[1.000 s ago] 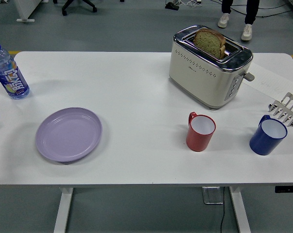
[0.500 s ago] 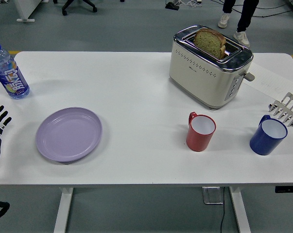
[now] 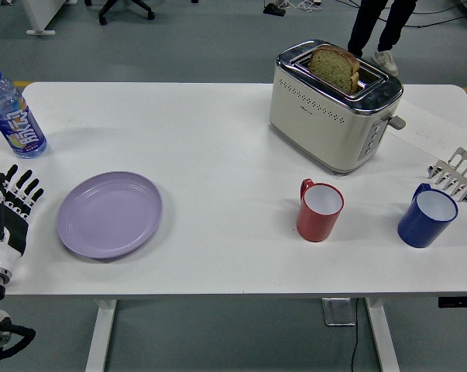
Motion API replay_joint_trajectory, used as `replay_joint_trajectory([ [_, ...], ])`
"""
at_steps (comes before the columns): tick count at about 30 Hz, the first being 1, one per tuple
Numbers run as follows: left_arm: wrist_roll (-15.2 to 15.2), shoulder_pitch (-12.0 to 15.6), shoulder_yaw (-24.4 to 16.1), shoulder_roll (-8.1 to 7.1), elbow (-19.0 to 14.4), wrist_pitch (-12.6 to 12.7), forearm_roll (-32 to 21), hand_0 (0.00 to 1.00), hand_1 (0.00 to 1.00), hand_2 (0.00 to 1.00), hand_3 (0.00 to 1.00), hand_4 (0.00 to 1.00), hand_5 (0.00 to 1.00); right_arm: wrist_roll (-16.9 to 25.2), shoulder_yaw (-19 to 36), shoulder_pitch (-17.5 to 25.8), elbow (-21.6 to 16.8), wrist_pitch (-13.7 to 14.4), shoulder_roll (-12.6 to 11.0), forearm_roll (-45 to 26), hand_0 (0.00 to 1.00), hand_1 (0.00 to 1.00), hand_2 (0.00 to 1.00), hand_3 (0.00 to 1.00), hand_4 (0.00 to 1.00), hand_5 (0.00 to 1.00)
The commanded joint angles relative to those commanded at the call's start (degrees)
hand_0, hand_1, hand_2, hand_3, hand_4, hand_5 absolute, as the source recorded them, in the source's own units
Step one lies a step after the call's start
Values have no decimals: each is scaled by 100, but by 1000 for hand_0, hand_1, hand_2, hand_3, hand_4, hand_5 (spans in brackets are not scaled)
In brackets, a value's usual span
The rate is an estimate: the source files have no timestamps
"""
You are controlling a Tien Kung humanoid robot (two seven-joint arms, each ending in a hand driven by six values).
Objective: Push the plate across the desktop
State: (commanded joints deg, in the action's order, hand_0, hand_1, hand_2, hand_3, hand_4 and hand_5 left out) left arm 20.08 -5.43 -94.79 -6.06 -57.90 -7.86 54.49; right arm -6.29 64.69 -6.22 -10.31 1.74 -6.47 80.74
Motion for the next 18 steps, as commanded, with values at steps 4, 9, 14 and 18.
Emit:
replay_joint_trajectory([
  [4, 69, -38, 42, 75, 60, 63, -5, 910, 952, 975, 998, 533, 998, 2, -7, 4, 0, -4, -1, 0, 631, 581, 663, 609, 175, 302],
  [9, 198, -95, 114, 125, 173, 137, -81, 910, 952, 975, 998, 533, 998, 5, -28, 3, 0, -3, -2, -34, 631, 581, 663, 609, 175, 302],
  [14, 245, -106, 172, 183, 202, 176, -98, 914, 959, 980, 998, 506, 998, 13, -56, 19, 0, -2, -13, -76, 631, 581, 663, 609, 176, 302],
  [18, 263, -114, 209, 214, 229, 192, -113, 914, 961, 981, 998, 508, 998, 16, -67, 22, 0, 0, -19, -94, 630, 580, 663, 609, 176, 300],
])
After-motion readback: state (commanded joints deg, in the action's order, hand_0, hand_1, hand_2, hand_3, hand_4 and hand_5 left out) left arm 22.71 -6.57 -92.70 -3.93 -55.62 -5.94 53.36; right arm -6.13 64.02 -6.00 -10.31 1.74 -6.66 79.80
